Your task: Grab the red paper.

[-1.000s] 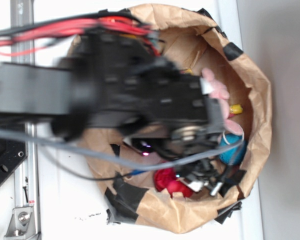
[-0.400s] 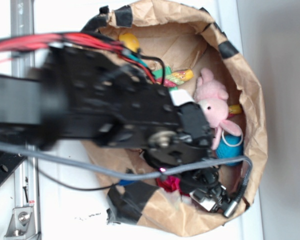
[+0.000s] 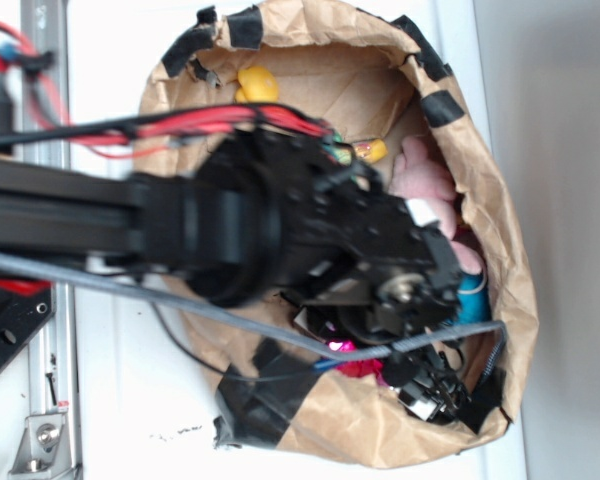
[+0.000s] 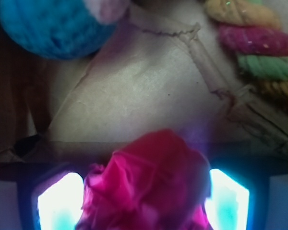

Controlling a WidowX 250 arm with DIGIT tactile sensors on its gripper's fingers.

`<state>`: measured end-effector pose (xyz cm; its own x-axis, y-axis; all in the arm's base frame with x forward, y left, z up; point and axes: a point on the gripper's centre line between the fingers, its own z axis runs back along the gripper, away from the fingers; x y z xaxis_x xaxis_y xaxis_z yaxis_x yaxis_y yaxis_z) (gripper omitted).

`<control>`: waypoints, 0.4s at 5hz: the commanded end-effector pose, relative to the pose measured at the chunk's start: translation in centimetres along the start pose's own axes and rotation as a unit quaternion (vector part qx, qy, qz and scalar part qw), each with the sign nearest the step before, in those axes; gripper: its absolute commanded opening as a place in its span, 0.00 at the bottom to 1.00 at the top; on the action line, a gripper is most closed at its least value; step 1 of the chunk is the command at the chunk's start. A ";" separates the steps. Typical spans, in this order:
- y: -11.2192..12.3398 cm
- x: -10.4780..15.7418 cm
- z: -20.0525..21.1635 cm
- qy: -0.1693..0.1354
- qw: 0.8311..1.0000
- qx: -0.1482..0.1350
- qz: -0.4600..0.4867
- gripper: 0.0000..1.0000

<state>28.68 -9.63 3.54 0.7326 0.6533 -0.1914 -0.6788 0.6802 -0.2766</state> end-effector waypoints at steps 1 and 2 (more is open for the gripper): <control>3.3 -1.0 1.4 0.037 0.992 0.113 0.032 0.00; 3.8 -1.0 3.4 -0.002 0.990 0.136 0.031 0.00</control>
<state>25.34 -6.89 4.29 0.6668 0.7099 -0.2267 -0.7208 0.6917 0.0461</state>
